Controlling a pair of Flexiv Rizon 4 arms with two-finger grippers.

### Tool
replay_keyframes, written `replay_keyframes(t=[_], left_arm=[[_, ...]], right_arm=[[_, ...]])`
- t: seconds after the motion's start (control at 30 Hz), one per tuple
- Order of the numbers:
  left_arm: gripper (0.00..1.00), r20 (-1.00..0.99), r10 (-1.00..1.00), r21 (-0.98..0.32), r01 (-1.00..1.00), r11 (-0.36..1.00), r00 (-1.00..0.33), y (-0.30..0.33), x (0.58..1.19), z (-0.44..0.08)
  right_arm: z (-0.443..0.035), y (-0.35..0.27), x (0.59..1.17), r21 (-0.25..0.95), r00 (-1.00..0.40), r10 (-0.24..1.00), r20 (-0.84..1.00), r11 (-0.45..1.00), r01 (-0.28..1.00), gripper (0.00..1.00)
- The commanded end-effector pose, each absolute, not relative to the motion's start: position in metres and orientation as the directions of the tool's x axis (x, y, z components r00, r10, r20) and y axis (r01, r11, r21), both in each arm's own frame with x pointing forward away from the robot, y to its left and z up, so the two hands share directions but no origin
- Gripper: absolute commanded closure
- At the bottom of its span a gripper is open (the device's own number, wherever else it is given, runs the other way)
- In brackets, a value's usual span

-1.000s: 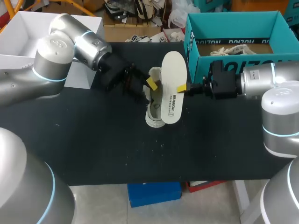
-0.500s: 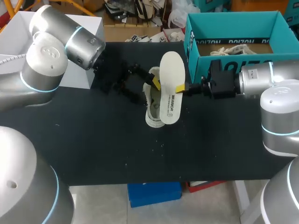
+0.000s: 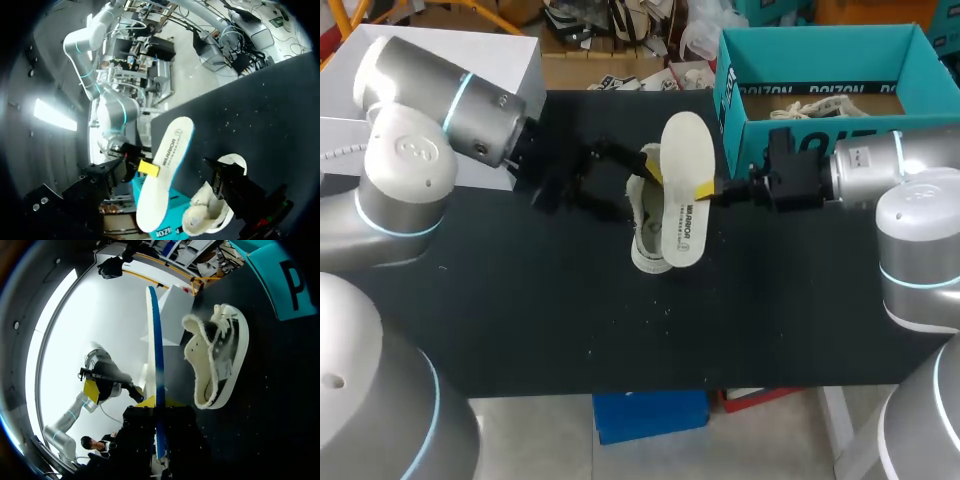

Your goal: Take the shoe out of the shoebox, open the shoe tongue, remove and reinsert the insole, then place the shoe into the shoebox

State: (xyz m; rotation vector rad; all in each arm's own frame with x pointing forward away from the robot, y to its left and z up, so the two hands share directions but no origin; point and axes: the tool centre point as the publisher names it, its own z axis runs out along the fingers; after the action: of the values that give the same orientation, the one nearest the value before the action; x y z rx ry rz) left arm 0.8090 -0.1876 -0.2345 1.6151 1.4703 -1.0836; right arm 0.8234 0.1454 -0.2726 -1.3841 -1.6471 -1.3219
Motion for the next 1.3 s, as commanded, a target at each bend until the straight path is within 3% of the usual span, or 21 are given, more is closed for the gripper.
replay_keyframes(t=[0.03,0.37,0.6,0.97,1.0,1.13,1.17,1.2,1.3], left_arm=[[0.0,-0.949,0.314,0.065,0.983,0.172,0.008,-0.182,0.807,-0.249],[0.0,-0.964,0.264,0.084,0.971,0.224,0.022,-0.182,0.813,-0.255],[0.0,-0.962,0.271,0.123,0.953,0.277,0.046,-0.185,0.814,-0.255],[0.0,-0.981,0.193,0.091,0.93,0.356,0.022,-0.187,0.818,-0.258],[0.07,-0.982,0.187,0.086,0.932,0.353,0.019,-0.188,0.818,-0.259],[0.14,-0.985,0.175,0.073,0.933,0.352,0.011,-0.191,0.82,-0.262],[0.2,-0.986,0.167,0.067,0.933,0.353,0.008,-0.191,0.821,-0.262],[0.4,-0.987,0.163,0.065,0.933,0.353,0.007,-0.191,0.823,-0.262],[0.39,-0.988,0.155,0.067,0.932,0.356,0.012,-0.192,0.826,-0.26]], right_arm=[[-0.271,0.147,0.825,0.303,-0.27,0.354,0.895,-0.041,0.952,1.0],[-0.262,0.151,0.825,0.269,-0.238,0.355,0.904,-0.039,0.962,1.0],[-0.264,0.152,0.822,0.133,-0.099,0.366,0.925,-0.069,0.989,1.0],[-0.263,0.149,0.822,0.104,-0.056,0.362,0.931,-0.114,0.988,1.0],[-0.262,0.149,0.823,0.102,-0.053,0.36,0.932,-0.118,0.988,1.0],[-0.26,0.149,0.824,0.099,-0.049,0.347,0.936,-0.127,0.987,0.98],[-0.259,0.15,0.824,0.096,-0.047,0.34,0.939,-0.129,0.987,0.97],[-0.257,0.15,0.824,0.095,-0.047,0.329,0.943,-0.132,0.987,0.95],[-0.254,0.152,0.823,0.095,-0.05,0.312,0.949,-0.131,0.987,0.93]])
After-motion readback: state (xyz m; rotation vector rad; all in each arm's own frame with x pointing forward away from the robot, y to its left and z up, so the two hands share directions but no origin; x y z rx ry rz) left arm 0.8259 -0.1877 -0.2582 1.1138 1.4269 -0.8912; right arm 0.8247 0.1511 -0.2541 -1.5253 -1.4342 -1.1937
